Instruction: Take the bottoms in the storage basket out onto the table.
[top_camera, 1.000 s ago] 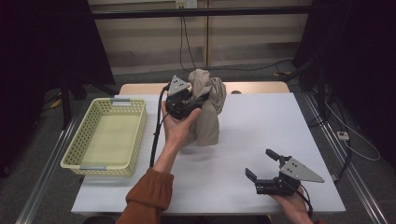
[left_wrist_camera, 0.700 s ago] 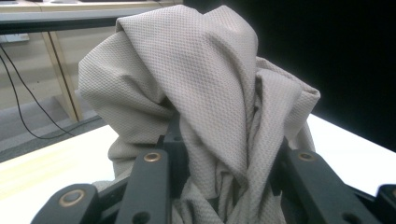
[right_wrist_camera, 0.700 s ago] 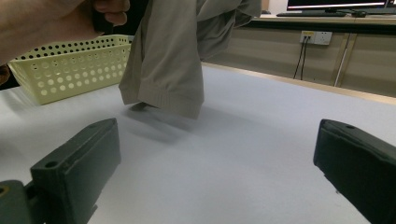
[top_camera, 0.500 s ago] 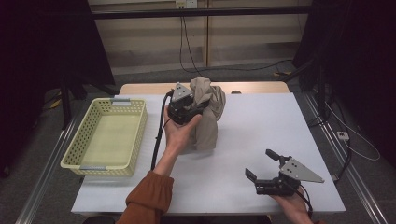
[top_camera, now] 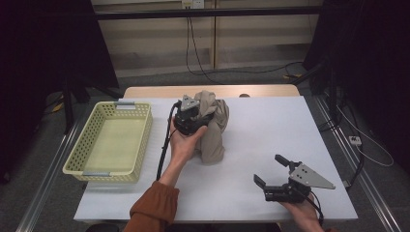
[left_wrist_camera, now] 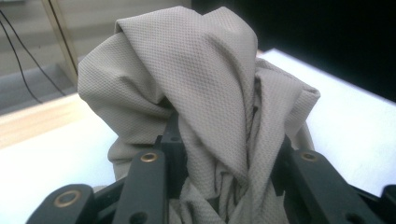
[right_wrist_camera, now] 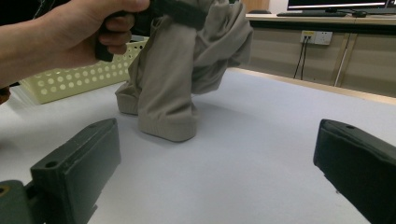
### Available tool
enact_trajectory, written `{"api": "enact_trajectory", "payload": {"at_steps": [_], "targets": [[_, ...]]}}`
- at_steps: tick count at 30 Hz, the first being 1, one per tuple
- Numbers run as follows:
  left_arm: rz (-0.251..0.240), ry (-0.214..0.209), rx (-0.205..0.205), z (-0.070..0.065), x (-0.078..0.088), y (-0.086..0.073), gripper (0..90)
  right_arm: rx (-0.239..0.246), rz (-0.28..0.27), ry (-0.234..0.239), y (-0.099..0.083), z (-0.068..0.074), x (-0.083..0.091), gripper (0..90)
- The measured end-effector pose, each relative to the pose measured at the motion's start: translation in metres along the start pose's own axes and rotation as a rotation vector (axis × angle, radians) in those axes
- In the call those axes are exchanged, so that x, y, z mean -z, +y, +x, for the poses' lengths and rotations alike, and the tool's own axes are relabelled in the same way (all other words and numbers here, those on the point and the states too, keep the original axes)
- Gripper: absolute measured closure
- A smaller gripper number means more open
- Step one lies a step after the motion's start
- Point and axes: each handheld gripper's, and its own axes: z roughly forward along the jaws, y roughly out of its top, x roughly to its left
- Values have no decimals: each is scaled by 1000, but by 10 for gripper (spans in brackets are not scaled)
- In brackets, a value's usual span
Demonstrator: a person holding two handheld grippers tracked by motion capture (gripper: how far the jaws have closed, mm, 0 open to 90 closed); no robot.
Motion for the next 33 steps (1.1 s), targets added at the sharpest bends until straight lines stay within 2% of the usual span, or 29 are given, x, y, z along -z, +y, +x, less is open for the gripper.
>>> {"api": "enact_trajectory", "payload": {"at_steps": [6, 9, 14, 19, 22, 24, 26, 27, 29, 31, 33], "targets": [[69, 26, -6, 2, -5, -12, 618, 4, 0, 0, 0, 0, 0, 5], [108, 21, -10, 2, -12, -19, 616, 3, 0, 1, 0, 0, 0, 5], [134, 25, -41, -4, -18, -26, 610, 2, 0, -2, 0, 0, 0, 4], [165, 27, -39, -5, -24, -30, 603, 8, 0, 2, 0, 1, 0, 4], [179, 38, -44, -4, -28, -34, 595, 9, 0, 4, 0, 0, 0, 5], [205, 46, -51, -2, -31, -37, 590, 4, 0, 4, 0, 0, 0, 5], [222, 81, -45, -1, -35, -42, 584, 2, 1, 6, 0, 0, -1, 5], [230, 81, -44, 0, -36, -44, 583, 3, 2, 6, 0, 0, 0, 4], [224, 85, -40, 0, -39, -48, 578, 0, 2, 5, 0, -1, 0, 4], [231, 83, -68, 1, -41, -50, 567, -4, 1, 3, 0, -1, -1, 5], [237, 84, -61, 0, -42, -51, 550, -4, 3, 5, 0, -2, -2, 5]]}}
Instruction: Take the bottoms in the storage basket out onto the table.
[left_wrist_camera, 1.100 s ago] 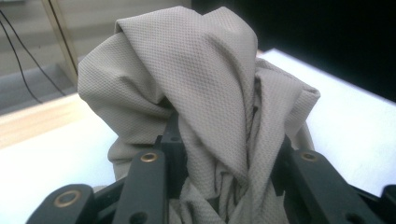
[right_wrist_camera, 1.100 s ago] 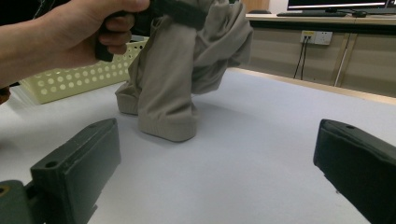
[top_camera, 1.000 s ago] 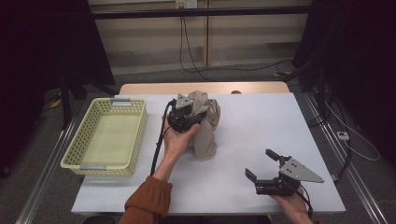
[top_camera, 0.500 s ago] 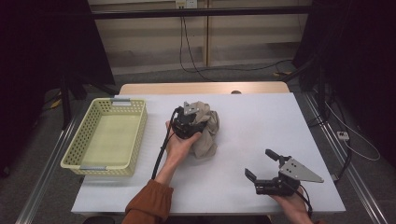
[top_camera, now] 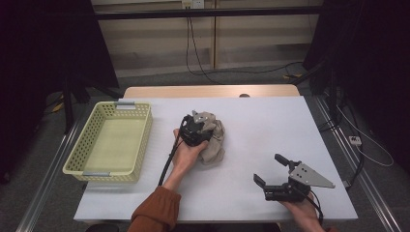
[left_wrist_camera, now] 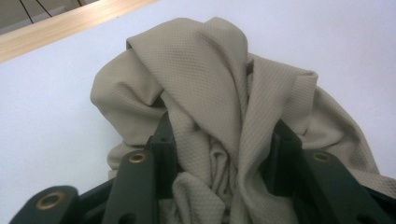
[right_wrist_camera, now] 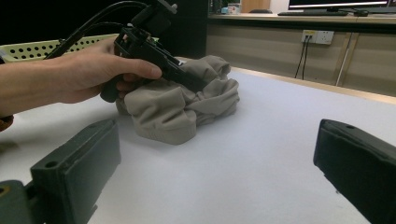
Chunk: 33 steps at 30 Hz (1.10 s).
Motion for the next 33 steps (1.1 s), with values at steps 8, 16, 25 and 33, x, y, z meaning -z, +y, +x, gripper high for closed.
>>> {"api": "enact_trajectory", "payload": {"at_steps": [8, 16, 25, 33], "targets": [[6, 17, 10, 1, -3, -1, 401, 2, -3, 11, 0, 0, 1, 4], [-46, -9, 42, 5, 5, 4, 147, 1, 1, 12, -1, -2, -1, 4], [-141, -21, 21, 1, 26, 14, 70, 3, 2, 16, 0, -1, -2, 4], [-213, -40, -34, -6, 48, 23, 56, 10, 3, 15, 1, 3, -3, 5]]}}
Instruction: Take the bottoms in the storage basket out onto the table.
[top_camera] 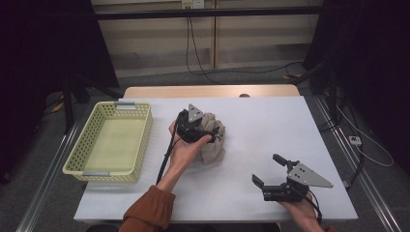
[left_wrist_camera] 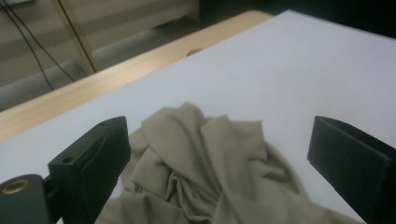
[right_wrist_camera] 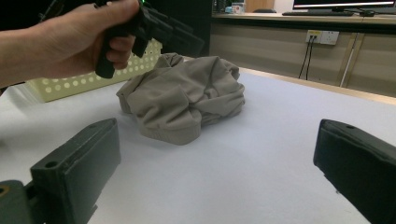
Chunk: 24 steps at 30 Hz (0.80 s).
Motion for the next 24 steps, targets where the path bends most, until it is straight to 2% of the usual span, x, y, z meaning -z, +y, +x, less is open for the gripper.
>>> {"api": "enact_trajectory", "payload": {"at_steps": [4, 6, 10, 13, 16, 21, 24], "targets": [[-26, -37, 19, 2, 9, 3, 51, -1, 2, -2, 0, 0, -1, 5], [-27, -24, 16, 3, 14, 4, 53, -5, 3, -4, 0, -1, -1, 4], [-51, -33, 16, 1, 23, 7, 65, 3, 2, -4, 0, 0, 0, 4], [-61, -29, -16, -1, 29, 9, 64, 1, 0, -5, 0, 1, 0, 4], [-52, -41, -32, -2, 34, 10, 62, 0, -2, -6, 0, 0, 1, 5], [-57, -48, -37, -3, 43, 9, 59, 0, -2, -6, 0, 0, 0, 4], [-87, -31, -43, -5, 51, 9, 67, 2, -2, -6, 0, 0, 0, 4]]}}
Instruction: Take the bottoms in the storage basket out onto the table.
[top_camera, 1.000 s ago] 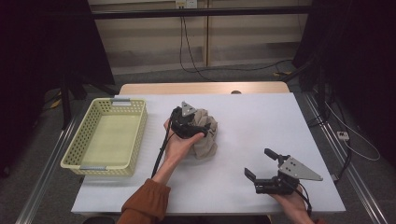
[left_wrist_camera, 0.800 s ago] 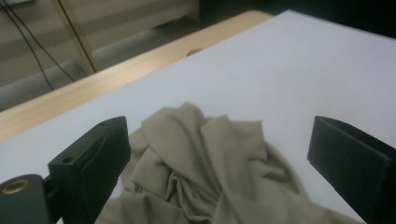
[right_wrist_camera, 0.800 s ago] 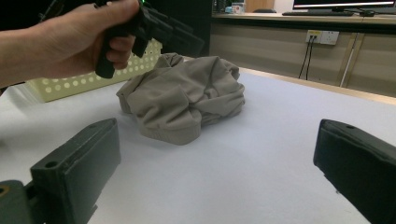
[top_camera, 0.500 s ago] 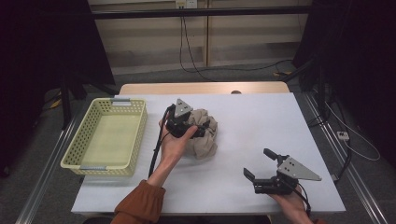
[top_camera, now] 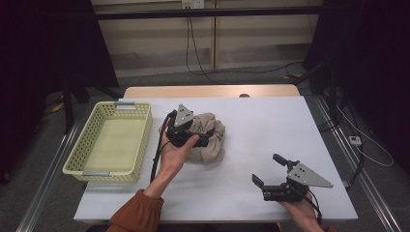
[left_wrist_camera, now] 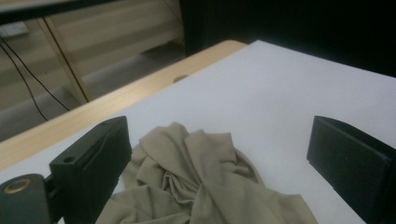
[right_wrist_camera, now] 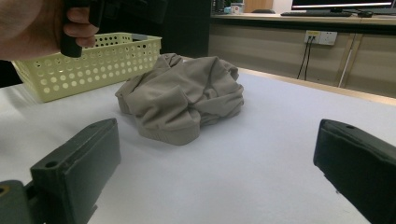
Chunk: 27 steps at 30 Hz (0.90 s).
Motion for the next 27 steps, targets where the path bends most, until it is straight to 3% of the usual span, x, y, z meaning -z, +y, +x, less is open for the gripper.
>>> {"api": "enact_trajectory", "payload": {"at_steps": [7, 27], "targets": [[-33, 10, -15, -1, 12, 7, 68, -1, 2, -2, 0, 0, 0, 4], [-19, 14, -62, -3, 35, 7, 57, -2, 1, -5, 0, 0, 0, 4]]}}
